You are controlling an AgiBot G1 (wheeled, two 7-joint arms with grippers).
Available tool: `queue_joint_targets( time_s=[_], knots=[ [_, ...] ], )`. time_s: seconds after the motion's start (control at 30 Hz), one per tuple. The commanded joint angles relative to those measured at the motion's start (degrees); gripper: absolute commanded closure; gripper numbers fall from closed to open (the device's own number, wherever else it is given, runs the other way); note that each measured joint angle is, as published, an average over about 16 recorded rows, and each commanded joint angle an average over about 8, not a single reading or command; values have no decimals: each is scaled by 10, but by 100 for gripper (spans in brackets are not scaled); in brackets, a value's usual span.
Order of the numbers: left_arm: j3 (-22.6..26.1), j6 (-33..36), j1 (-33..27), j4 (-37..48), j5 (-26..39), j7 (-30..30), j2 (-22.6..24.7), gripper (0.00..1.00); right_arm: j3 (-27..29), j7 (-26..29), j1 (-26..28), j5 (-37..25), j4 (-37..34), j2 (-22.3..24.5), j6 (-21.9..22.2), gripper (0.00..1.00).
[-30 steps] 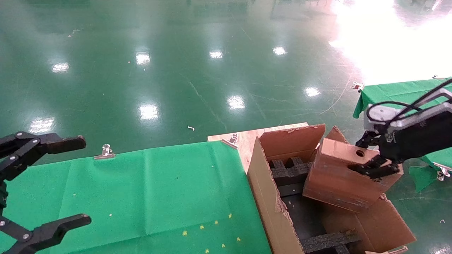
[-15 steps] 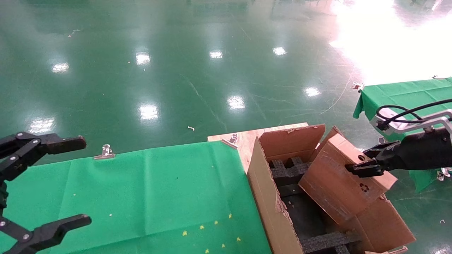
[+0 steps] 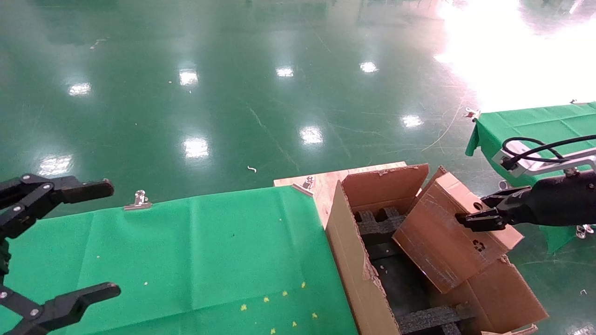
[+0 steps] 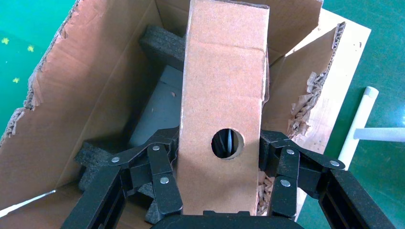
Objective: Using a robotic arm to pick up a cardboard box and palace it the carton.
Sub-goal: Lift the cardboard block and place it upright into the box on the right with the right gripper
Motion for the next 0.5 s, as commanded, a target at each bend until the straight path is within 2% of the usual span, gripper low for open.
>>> queue_joint_targets(
  time_s=[0.03, 0.27, 0.5],
  knots=[
    [0, 0, 0, 0, 0, 0, 0, 0, 1, -4, 0, 0, -5, -3, -4, 100],
    [0, 0, 0, 0, 0, 0, 0, 0, -9, 21, -11, -15, 10, -4, 24, 100],
    [0, 0, 0, 0, 0, 0, 0, 0, -25, 97, -16, -63, 61, 10, 85, 100]
  ],
)
